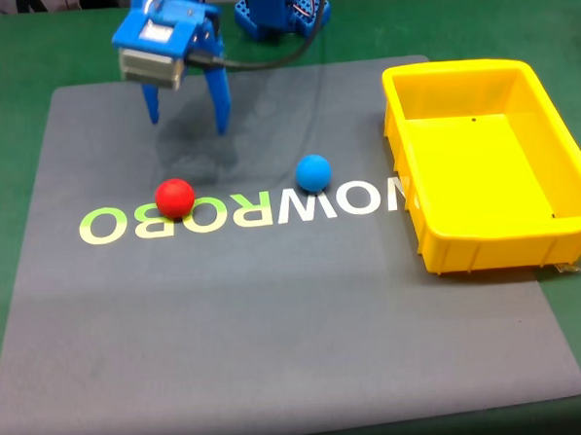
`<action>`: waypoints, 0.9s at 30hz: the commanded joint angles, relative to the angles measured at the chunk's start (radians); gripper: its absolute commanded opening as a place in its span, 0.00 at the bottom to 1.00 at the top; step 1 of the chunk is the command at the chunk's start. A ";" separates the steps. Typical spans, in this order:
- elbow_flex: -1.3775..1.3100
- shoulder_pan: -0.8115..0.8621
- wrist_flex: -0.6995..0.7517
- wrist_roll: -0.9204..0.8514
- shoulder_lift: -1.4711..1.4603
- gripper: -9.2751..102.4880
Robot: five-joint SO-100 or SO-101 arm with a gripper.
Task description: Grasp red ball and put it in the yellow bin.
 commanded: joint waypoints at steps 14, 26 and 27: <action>-0.433 -0.015 -0.060 0.018 -0.400 0.36; -0.528 -0.055 -0.061 0.055 -0.528 0.35; -0.534 -0.060 -0.061 0.058 -0.537 0.35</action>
